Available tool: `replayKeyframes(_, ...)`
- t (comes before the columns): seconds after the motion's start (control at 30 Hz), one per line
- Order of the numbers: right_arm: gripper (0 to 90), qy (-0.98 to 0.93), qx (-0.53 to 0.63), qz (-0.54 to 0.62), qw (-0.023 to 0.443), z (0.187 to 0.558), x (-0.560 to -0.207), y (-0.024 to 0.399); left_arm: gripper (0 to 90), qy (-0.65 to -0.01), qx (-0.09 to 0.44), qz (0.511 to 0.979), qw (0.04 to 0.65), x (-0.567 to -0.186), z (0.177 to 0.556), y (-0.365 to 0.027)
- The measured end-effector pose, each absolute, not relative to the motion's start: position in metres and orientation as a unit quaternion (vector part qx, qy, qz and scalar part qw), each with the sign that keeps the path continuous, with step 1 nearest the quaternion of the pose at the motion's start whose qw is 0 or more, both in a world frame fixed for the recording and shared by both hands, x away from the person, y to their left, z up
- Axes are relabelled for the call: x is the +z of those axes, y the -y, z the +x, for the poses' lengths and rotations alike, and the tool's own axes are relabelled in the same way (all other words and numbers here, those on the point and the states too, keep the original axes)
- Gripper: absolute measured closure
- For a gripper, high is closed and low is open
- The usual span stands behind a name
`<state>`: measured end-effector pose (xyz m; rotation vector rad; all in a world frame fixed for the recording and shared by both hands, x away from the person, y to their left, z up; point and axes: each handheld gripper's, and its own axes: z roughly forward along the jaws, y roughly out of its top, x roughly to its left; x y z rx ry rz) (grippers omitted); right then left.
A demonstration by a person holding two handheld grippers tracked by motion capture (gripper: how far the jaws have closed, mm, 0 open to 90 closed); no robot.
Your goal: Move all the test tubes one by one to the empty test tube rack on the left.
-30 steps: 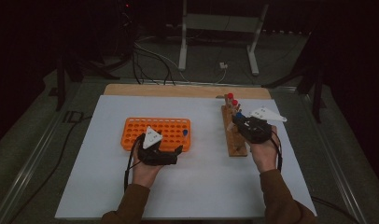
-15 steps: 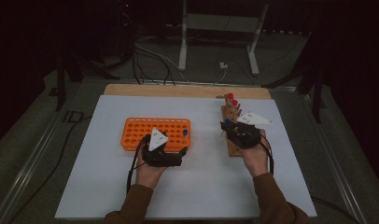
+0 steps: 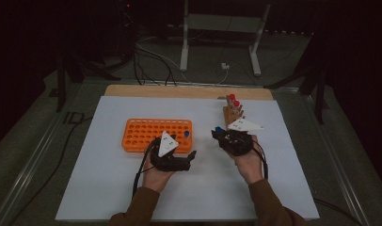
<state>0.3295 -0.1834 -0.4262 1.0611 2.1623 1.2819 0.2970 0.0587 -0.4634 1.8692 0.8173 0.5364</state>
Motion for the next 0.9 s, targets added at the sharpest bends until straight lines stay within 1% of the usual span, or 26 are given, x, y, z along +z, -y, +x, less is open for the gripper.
replayKeyframes(0.13, 76.8, -0.780, 0.465, 0.374, 0.188, 0.325, -0.427, 0.175, 15.6, -0.327, 0.222, 0.773, 0.496, -0.463, 0.295, -0.051)
replayKeyframes(0.33, 76.7, -0.786, 0.468, 0.366, 0.174, 0.320, -0.430, 0.167, 16.8, -0.318, 0.217, 0.782, 0.491, -0.466, 0.297, -0.038)
replayKeyframes(0.37, 76.7, -0.788, 0.467, 0.362, 0.171, 0.319, -0.431, 0.163, 19.7, -0.317, 0.216, 0.782, 0.491, -0.467, 0.297, -0.036)
replayKeyframes(0.4, 76.7, -0.788, 0.467, 0.362, 0.171, 0.319, -0.431, 0.163, 19.7, -0.316, 0.217, 0.782, 0.491, -0.468, 0.297, -0.034)
replayKeyframes(0.47, 76.7, -0.790, 0.468, 0.359, 0.166, 0.318, -0.433, 0.160, 26.5, -0.315, 0.215, 0.784, 0.490, -0.469, 0.298, -0.031)
replayKeyframes(0.5, 76.7, -0.790, 0.470, 0.359, 0.163, 0.317, -0.433, 0.159, 26.5, -0.315, 0.216, 0.785, 0.488, -0.469, 0.299, -0.029)
replayKeyframes(0.53, 76.7, -0.791, 0.471, 0.356, 0.159, 0.316, -0.433, 0.156, 36.6, -0.315, 0.216, 0.787, 0.484, -0.470, 0.300, -0.028)
replayKeyframes(0.57, 76.7, -0.791, 0.471, 0.356, 0.159, 0.316, -0.433, 0.156, 36.6, -0.314, 0.214, 0.788, 0.484, -0.471, 0.300, -0.027)
replayKeyframes(0.6, 76.7, -0.792, 0.473, 0.354, 0.157, 0.315, -0.433, 0.154, 44.8, -0.314, 0.213, 0.788, 0.485, -0.471, 0.301, -0.026)
replayKeyframes(0.63, 76.7, -0.791, 0.474, 0.353, 0.156, 0.315, -0.433, 0.153, 48.2, -0.311, 0.212, 0.790, 0.483, -0.472, 0.301, -0.026)
replayKeyframes(0.67, 76.7, -0.791, 0.474, 0.353, 0.156, 0.315, -0.433, 0.153, 48.2, -0.310, 0.211, 0.791, 0.484, -0.472, 0.301, -0.025)
replayKeyframes(0.73, 76.6, -0.792, 0.475, 0.351, 0.154, 0.315, -0.433, 0.152, 54.7, -0.309, 0.210, 0.789, 0.488, -0.472, 0.301, -0.024)
replayKeyframes(0.77, 76.7, -0.792, 0.476, 0.351, 0.152, 0.314, -0.433, 0.151, 59.6, -0.309, 0.210, 0.788, 0.489, -0.472, 0.301, -0.024)
replayKeyframes(0.9, 76.7, -0.791, 0.478, 0.352, 0.149, 0.314, -0.434, 0.151, 69.3, -0.310, 0.204, 0.786, 0.495, -0.472, 0.302, -0.026)
